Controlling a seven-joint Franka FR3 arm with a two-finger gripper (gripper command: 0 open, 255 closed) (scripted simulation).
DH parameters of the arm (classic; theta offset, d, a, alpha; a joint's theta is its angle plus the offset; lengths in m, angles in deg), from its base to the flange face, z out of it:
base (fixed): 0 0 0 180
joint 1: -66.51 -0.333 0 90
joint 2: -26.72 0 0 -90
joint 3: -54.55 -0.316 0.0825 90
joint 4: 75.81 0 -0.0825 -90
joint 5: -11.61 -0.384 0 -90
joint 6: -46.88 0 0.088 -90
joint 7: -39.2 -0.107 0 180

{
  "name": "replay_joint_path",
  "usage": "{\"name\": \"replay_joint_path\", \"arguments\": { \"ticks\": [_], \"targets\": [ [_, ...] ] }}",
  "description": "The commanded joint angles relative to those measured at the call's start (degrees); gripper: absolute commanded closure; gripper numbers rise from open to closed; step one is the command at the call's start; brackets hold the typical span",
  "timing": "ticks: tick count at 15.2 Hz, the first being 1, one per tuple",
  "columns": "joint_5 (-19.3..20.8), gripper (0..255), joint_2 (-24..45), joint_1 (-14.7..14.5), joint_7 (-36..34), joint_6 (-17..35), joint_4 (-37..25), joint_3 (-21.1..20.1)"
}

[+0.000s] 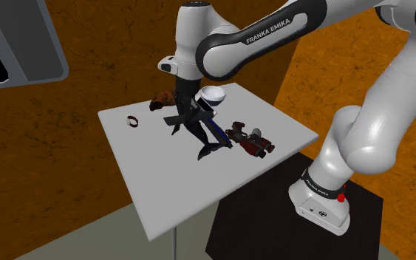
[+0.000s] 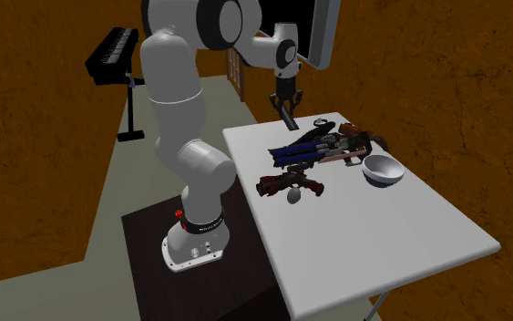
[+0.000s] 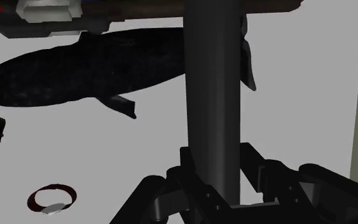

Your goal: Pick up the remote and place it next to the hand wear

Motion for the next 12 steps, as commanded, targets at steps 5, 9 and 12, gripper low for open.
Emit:
{"name": "replay_joint_path", "arguments": {
  "ticks": [5, 9, 12],
  "targets": [
    [1.7, 255, 12.9, 0.3, 0.1, -3.3, -16.1, 0.4],
    [2.5, 255, 21.9, 0.2, 0.5, -7.1, -28.8, 0.8],
    [3.0, 255, 29.7, 0.0, 1.0, -11.0, -40.6, 1.1]
  ]
}}
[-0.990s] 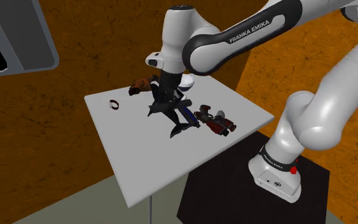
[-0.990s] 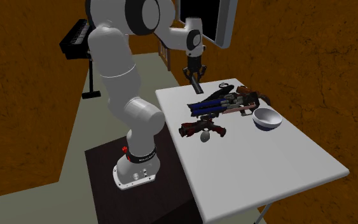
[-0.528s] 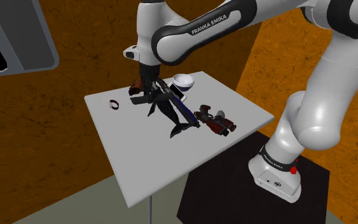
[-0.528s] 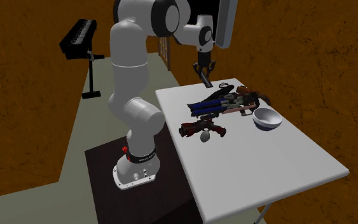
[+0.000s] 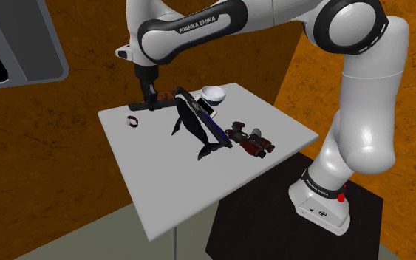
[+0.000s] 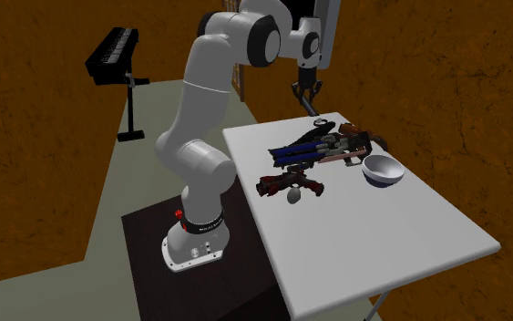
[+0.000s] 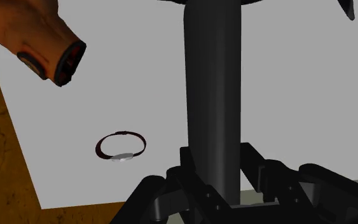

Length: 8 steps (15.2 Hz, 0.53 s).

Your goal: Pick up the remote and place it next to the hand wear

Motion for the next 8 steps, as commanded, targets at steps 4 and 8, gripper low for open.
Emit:
{"name": "replay_joint_path", "arguments": {
  "ticks": [4, 8],
  "targets": [
    [0.4, 255, 4.5, -0.3, -0.2, 0.9, -3.5, 0.2],
    [0.7, 255, 5.6, -0.3, -0.4, 3.5, -2.0, 0.3]
  ]
}}
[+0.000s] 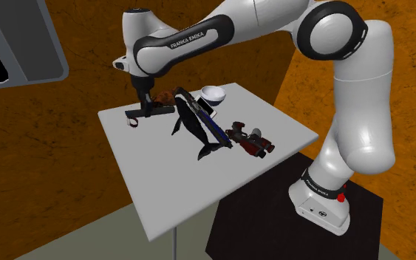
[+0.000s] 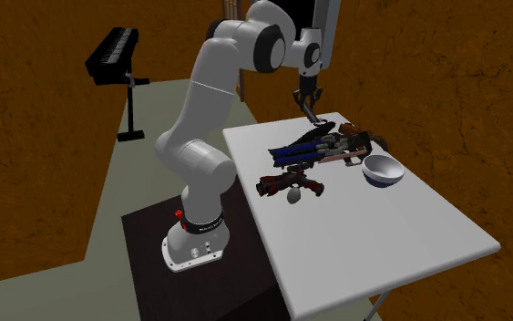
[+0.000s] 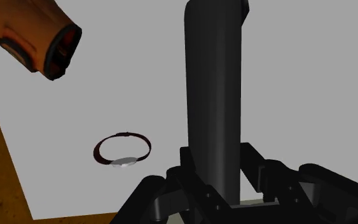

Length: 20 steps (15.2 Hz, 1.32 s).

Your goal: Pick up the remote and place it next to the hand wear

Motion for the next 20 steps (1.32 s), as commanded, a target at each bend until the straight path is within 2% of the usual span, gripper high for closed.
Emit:
{"name": "replay_joint_path", "arguments": {
  "ticks": [1, 20],
  "targets": [
    [0.1, 255, 0.4, 0.0, -0.1, 1.4, 1.0, 0.1],
    [1.3, 255, 7.2, -0.3, -1.2, 11.8, 4.6, 0.7]
  ]
}}
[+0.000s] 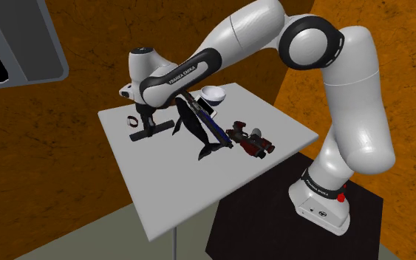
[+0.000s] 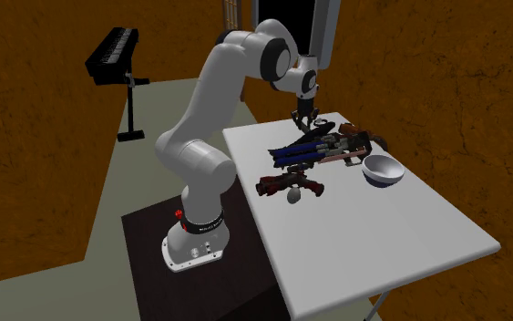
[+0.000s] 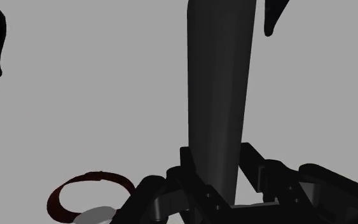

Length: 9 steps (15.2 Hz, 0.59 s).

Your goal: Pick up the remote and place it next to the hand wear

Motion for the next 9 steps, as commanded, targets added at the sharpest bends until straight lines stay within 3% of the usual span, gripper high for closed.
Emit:
{"name": "replay_joint_path", "arguments": {
  "ticks": [1, 7, 8, 9],
  "targets": [
    [0.0, 255, 0.3, 0.0, -0.1, 0.2, 0.0, 0.0],
    [0.0, 255, 0.3, 0.0, -0.1, 0.2, 0.0, 0.0],
    [0.0, 0, 0.3, 0.0, -0.1, 0.3, 0.1, 0.0],
    [0.0, 0, 0.3, 0.0, -0.1, 0.3, 0.1, 0.0]
  ]
}}
